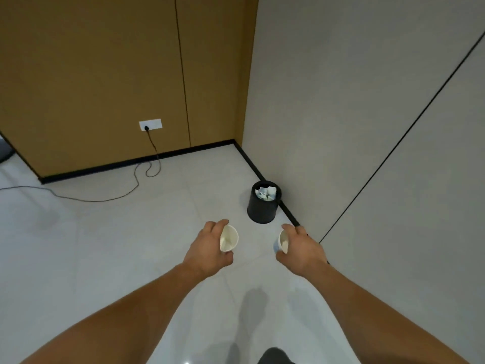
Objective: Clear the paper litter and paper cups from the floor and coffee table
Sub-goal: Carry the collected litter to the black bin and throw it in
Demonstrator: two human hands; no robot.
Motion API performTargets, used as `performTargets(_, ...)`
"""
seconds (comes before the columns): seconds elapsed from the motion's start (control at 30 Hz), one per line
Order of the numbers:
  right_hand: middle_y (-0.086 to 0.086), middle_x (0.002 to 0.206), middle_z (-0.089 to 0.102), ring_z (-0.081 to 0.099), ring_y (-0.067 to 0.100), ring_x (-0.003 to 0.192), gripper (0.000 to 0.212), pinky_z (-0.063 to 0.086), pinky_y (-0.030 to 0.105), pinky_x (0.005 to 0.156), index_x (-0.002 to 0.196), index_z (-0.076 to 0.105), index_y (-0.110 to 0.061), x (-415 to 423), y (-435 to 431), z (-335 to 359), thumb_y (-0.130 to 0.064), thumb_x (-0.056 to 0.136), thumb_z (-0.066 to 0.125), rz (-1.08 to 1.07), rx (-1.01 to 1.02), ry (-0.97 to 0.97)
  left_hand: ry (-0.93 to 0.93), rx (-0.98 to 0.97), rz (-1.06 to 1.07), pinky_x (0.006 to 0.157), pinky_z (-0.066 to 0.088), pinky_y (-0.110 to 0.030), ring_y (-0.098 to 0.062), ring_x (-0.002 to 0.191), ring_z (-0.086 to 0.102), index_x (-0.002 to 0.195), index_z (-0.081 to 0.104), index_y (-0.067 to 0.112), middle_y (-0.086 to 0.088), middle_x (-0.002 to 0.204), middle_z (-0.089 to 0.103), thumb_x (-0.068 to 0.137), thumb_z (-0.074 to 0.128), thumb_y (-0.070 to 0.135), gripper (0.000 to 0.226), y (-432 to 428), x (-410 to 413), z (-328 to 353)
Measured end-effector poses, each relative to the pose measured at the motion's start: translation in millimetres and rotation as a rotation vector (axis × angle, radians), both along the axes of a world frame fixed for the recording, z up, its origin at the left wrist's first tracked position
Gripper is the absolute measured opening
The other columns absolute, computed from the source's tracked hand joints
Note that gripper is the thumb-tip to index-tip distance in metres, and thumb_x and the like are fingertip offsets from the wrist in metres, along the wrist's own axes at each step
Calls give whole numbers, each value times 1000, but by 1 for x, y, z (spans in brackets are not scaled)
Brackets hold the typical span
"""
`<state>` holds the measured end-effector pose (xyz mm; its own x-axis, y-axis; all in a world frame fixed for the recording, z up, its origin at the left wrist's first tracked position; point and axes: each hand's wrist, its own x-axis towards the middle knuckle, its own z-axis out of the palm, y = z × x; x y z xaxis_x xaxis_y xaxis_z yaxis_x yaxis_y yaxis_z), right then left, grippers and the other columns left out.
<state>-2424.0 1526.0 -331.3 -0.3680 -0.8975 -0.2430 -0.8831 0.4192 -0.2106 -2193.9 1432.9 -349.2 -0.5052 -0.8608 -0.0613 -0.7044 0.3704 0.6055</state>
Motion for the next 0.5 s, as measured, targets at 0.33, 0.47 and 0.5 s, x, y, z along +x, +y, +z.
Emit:
performTargets(0.33, 2, 133, 40, 56, 26, 111, 74, 47, 35, 87, 147, 25, -30, -158, -124, -27, -46, 85, 61, -91, 9, -34, -24, 30, -76, 94, 47, -34, -20, 117, 47, 142, 31, 28, 4, 136, 38, 74, 74, 41, 82, -142, -170, -24)
performTargets(0.47, 3, 132, 41, 56, 26, 111, 75, 49, 35, 88, 148, 25, -29, -221, -182, -25, -45, 84, 61, -37, 28, -60, -30, 36, -42, 91, 47, -31, -19, 116, 47, 141, 31, 27, 3, 135, 38, 74, 74, 40, 82, -195, -233, -25)
performTargets(0.5, 3, 134, 41, 56, 26, 112, 76, 49, 35, 89, 149, 25, -28, -235, -197, -25, -45, 84, 61, -19, 34, -53, -21, 39, -25, 90, 47, -31, -19, 115, 47, 141, 31, 27, 4, 135, 38, 73, 74, 39, 81, -208, -247, -24)
